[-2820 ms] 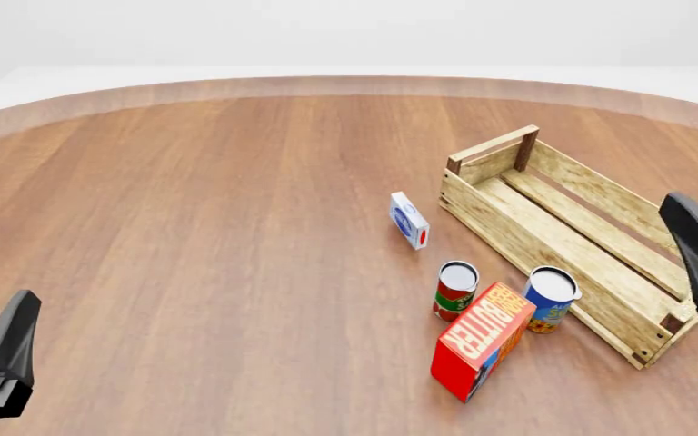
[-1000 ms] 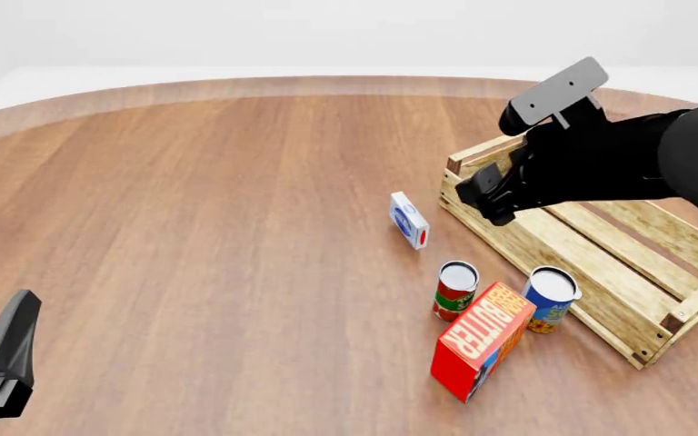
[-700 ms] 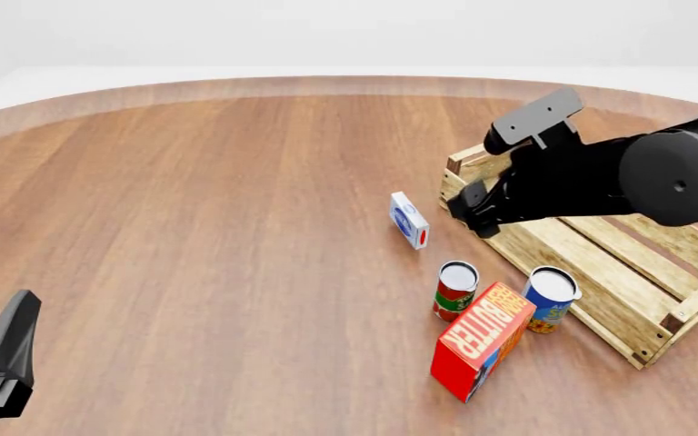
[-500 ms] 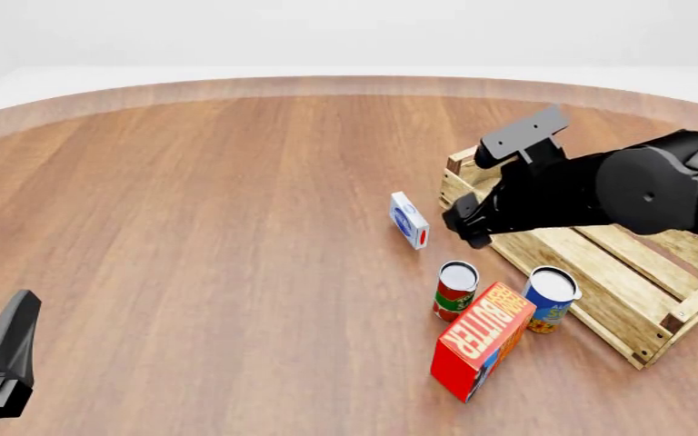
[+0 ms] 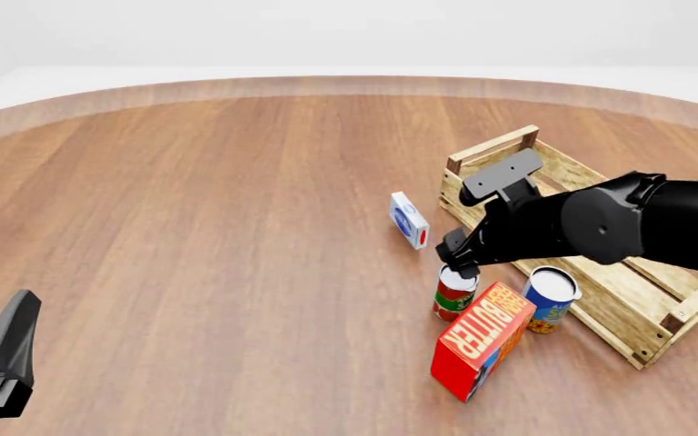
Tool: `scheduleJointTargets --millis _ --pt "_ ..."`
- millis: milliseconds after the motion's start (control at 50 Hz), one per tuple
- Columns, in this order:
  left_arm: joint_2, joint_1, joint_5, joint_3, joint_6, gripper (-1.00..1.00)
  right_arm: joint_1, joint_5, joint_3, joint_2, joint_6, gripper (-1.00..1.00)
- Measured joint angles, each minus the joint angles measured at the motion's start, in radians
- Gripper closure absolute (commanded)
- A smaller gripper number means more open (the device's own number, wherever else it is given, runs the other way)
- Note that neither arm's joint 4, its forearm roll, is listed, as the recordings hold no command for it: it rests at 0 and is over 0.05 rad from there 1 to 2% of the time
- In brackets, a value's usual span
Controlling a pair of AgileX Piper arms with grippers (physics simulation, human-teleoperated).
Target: Pick up the tomato sauce, and put it in the wooden tray.
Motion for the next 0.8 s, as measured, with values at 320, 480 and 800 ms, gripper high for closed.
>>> scheduleJointTargets --millis 320,480,800 --pt "0.000 0.000 0.000 0.000 0.000 -1.00 0.009 -0.051 0.028 0.044 0.019 -1.00" --pt "0.000 0.000 0.000 0.000 0.000 -1.00 0.018 -0.070 0.036 0.063 0.029 -1.00" --pt "0.000 0.000 0.000 0.000 0.000 -1.00 0.025 -0.110 0.058 0.096 0.041 -1.00"
